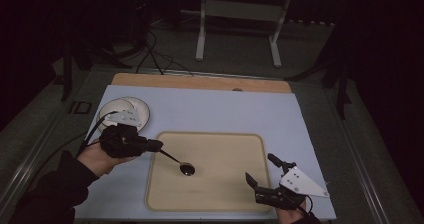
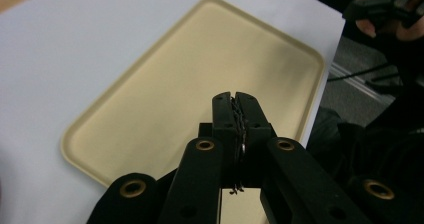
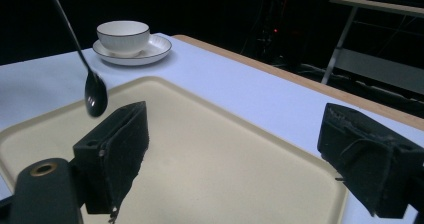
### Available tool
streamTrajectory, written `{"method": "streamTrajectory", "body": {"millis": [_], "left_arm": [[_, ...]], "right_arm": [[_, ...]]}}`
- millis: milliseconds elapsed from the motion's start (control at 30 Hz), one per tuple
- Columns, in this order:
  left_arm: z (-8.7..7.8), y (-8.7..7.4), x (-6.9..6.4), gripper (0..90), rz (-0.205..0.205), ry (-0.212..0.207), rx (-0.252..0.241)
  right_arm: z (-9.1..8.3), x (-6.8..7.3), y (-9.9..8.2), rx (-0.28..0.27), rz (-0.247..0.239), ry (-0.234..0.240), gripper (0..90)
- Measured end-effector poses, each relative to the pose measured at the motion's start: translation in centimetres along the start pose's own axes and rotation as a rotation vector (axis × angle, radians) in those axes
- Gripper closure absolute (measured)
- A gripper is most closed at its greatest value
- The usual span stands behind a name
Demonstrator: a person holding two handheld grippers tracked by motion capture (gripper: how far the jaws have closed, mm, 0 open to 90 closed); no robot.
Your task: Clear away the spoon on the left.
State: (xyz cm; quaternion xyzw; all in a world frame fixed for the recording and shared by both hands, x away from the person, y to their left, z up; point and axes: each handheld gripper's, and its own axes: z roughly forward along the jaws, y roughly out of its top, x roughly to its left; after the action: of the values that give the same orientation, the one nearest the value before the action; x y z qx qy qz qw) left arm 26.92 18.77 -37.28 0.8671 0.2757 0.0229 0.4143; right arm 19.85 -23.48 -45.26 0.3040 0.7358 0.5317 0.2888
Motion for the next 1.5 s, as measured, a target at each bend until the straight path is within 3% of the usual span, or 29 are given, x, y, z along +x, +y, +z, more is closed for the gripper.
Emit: {"method": "streamTrajectory", "body": {"millis": [267, 600, 1033, 1200, 1500], "left_arm": [[1.7, -0.1, -0.3, 89.1, 0.008, -0.065, 0.05], [3.8, -0.4, -0.4, 88.9, 0.002, -0.116, 0.112], [6.0, -0.8, 0.1, 88.8, -0.012, -0.127, 0.171], [6.3, -0.7, 0.7, 88.1, -0.029, -0.129, 0.173], [8.0, 0.0, 2.0, 86.2, -0.086, -0.118, 0.128]], "right_arm": [[0.0, 0.0, 0.0, 0.003, 0.0, 0.001, 13.1], [0.1, 0.0, 0.0, 0.006, 0.0, 0.002, 13.1], [0.1, 0.0, -0.1, 0.01, 0.001, 0.005, 13.1], [0.1, -0.1, -0.1, 0.009, 0.001, 0.005, 13.2], [0.0, -0.1, -0.1, 0.009, 0.0, 0.007, 13.2]]}}
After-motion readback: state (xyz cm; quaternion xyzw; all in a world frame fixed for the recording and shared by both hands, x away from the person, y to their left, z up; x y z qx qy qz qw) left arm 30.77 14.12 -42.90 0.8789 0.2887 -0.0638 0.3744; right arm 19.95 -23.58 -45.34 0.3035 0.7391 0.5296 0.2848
